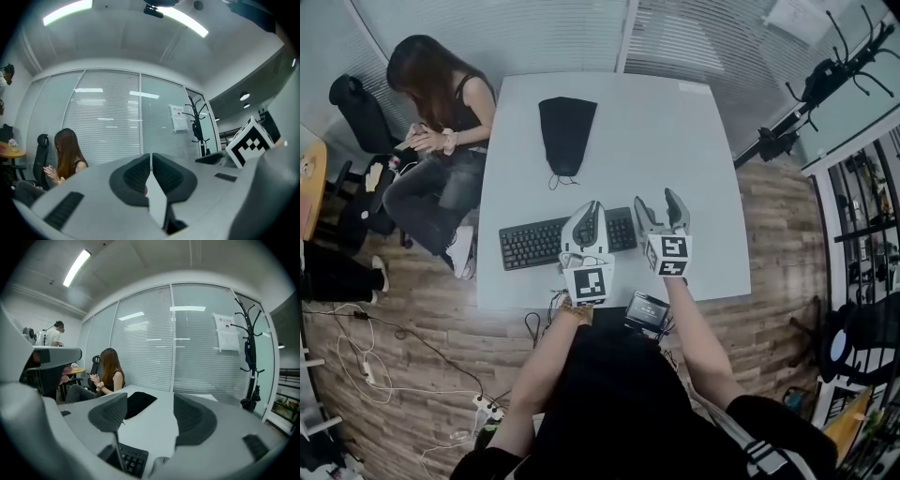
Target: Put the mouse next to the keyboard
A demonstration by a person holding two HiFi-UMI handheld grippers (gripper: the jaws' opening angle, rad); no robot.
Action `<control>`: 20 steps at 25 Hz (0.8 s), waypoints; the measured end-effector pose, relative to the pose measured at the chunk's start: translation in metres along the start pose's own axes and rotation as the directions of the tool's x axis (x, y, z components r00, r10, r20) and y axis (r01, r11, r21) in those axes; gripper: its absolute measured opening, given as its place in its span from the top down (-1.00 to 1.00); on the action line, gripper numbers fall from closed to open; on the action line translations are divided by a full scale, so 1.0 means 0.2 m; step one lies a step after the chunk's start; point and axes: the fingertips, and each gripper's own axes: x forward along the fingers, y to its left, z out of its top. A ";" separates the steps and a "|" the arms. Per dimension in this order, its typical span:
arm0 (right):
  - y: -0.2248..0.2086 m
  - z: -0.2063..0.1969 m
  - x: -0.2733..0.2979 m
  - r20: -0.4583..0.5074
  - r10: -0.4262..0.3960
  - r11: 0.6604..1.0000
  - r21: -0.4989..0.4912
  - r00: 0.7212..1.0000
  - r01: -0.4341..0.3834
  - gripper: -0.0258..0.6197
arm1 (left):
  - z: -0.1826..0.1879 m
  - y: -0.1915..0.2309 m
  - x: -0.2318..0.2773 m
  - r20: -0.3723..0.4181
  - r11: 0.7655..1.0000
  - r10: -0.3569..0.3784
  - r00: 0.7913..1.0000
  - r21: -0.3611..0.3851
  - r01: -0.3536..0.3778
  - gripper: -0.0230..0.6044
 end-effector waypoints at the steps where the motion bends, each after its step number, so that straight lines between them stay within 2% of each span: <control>1: 0.01 0.02 -0.02 0.010 0.000 1.000 -0.001 1.000 0.000 -0.04 | 0.00 0.00 -0.01 0.002 1.000 -0.001 1.000 0.001 0.001 0.85; 8: 0.06 0.16 -0.10 0.071 0.014 1.000 -0.007 0.997 -0.014 0.00 | 0.03 0.01 -0.05 0.011 1.000 -0.001 1.000 0.020 0.001 0.85; 14: 0.12 0.28 -0.16 0.127 0.035 0.998 -0.053 0.991 -0.029 0.04 | 0.08 0.02 -0.08 0.058 0.998 0.003 0.998 0.055 -0.006 0.85; 20: 0.19 0.41 -0.23 0.186 0.047 0.996 -0.084 0.981 -0.032 0.11 | 0.13 0.04 -0.13 0.063 0.999 0.018 0.998 0.049 -0.021 0.85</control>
